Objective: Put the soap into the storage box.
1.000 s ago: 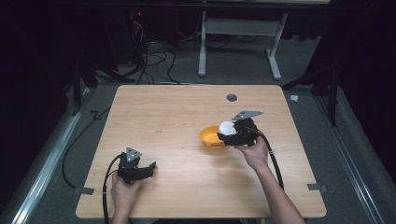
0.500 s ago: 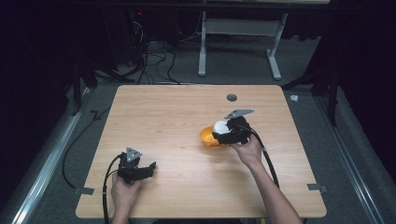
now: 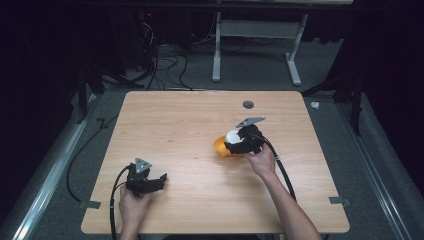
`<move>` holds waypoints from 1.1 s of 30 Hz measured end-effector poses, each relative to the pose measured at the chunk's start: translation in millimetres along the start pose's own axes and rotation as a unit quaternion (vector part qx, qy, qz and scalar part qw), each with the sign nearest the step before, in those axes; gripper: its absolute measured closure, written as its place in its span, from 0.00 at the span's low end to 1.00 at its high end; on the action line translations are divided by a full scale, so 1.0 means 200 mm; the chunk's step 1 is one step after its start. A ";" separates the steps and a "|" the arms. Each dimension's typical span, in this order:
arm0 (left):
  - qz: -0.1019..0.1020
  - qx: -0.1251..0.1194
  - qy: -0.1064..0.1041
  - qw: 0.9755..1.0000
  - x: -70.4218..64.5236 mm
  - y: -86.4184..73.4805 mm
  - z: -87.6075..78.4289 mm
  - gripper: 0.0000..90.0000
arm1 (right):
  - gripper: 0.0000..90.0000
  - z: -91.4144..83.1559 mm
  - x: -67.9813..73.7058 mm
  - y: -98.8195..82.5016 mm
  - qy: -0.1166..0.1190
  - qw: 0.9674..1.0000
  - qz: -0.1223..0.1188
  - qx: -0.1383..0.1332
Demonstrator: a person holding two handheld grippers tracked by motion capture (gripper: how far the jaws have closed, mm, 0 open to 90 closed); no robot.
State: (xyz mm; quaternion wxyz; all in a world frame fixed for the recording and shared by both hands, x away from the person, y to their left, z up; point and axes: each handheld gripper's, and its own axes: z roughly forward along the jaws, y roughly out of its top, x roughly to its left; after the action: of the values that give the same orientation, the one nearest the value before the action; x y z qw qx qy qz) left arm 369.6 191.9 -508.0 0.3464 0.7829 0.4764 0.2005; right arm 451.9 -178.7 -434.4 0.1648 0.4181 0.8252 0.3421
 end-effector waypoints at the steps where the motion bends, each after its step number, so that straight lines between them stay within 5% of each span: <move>1: 0.000 0.000 0.000 1.000 0.00 0.00 0.00 0.22 | 0.27 0.00 0.00 0.00 0.000 1.000 0.001 0.000; 33: 0.001 0.000 -0.001 1.000 0.00 0.00 0.00 0.22 | 0.27 0.09 0.01 -0.01 -0.006 1.000 0.000 0.026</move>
State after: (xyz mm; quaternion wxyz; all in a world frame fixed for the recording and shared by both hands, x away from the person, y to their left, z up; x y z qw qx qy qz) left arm 369.5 191.9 -508.0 0.3467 0.7833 0.4757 0.1999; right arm 459.0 -170.0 -449.3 0.1591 0.4245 0.8326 0.3181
